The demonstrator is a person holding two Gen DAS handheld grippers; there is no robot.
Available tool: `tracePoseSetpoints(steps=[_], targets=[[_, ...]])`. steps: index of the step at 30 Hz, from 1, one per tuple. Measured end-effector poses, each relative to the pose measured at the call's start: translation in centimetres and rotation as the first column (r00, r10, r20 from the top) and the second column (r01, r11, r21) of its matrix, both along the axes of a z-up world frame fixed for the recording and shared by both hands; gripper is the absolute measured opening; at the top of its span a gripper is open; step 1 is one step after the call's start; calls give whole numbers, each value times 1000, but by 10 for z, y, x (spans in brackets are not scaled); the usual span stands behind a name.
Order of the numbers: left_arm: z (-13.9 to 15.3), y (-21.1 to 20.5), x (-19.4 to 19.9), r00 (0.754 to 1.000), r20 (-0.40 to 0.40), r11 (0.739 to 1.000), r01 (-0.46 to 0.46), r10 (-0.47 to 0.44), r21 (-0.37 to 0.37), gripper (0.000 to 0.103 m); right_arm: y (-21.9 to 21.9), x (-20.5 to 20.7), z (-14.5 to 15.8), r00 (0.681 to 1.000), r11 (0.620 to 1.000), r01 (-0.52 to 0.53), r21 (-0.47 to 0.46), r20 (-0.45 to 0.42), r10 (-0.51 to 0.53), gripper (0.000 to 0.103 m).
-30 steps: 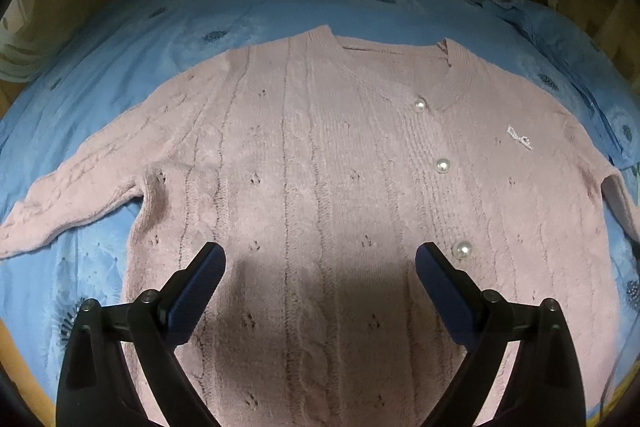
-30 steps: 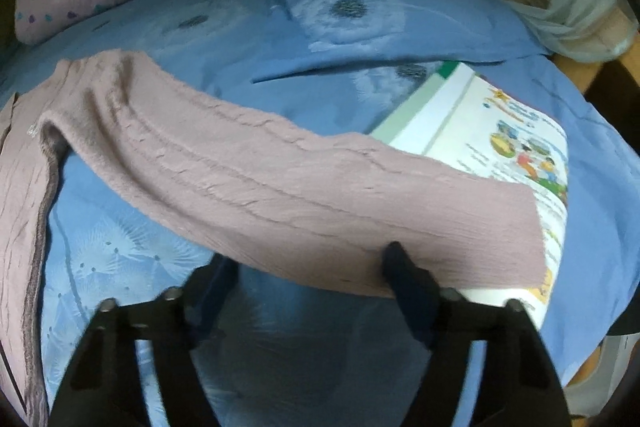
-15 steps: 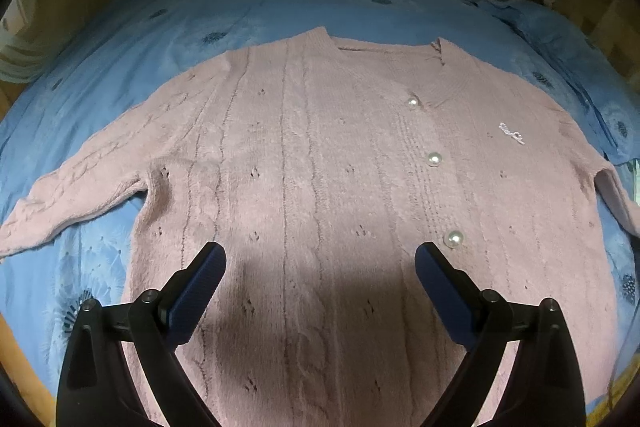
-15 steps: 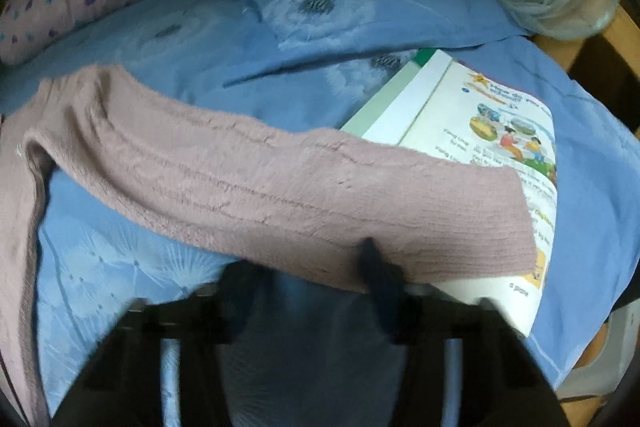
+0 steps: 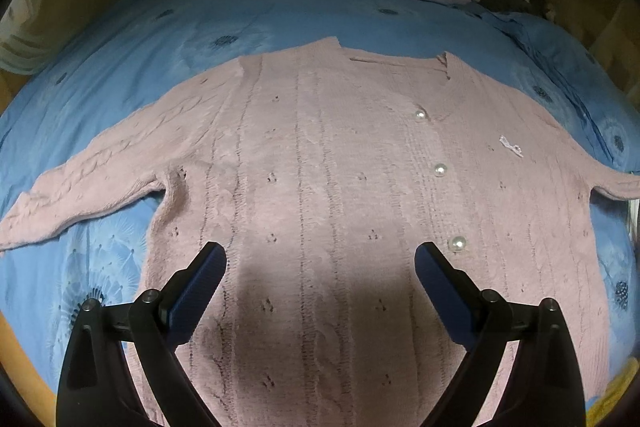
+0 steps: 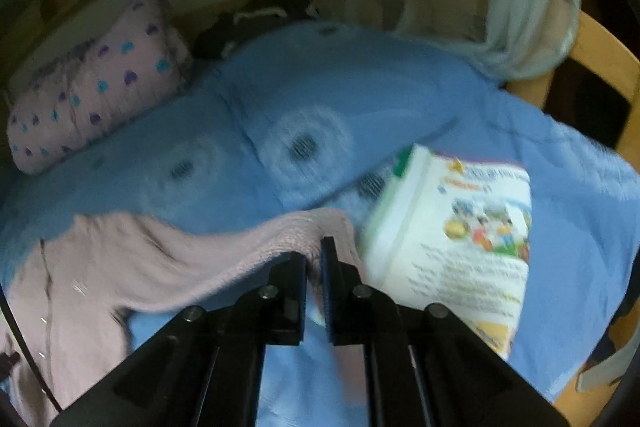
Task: Fold small clothes
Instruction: 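Grasp the cardigan sleeve cuff with the right gripper and lift it, then carry the sleeve across the cardigan body and open the right gripper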
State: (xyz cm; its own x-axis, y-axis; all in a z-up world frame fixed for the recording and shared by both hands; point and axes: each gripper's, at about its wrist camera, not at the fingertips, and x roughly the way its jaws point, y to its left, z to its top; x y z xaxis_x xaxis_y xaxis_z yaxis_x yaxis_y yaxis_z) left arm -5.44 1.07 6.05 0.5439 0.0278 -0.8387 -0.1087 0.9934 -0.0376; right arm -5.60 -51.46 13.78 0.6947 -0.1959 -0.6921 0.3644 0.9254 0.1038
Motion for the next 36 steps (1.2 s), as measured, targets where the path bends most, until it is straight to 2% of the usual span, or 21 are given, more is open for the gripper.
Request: tracePoseSetpoints(steps=[11, 17, 22, 27, 31, 36], targets=[[5, 21, -2, 1000, 3, 1000, -24, 24, -4, 92, 91, 36, 50, 978, 984, -178, -1, 112, 177, 7], [8, 33, -3, 999, 12, 999, -35, 35, -7, 92, 146, 45, 66, 941, 955, -295, 21, 178, 287, 7], [8, 44, -2, 999, 17, 999, -47, 47, -9, 92, 204, 51, 71, 892, 911, -410, 36, 222, 393, 7], [6, 55, 1, 998, 18, 998, -61, 62, -14, 92, 261, 61, 50, 861, 870, -488, 73, 209, 465, 7], [4, 62, 3, 998, 24, 998, -65, 65, -5, 92, 302, 70, 15, 842, 834, -534, 137, 179, 510, 7], [1, 71, 7, 997, 27, 997, -74, 75, -10, 92, 348, 79, -38, 802, 773, -597, 215, 134, 582, 7]])
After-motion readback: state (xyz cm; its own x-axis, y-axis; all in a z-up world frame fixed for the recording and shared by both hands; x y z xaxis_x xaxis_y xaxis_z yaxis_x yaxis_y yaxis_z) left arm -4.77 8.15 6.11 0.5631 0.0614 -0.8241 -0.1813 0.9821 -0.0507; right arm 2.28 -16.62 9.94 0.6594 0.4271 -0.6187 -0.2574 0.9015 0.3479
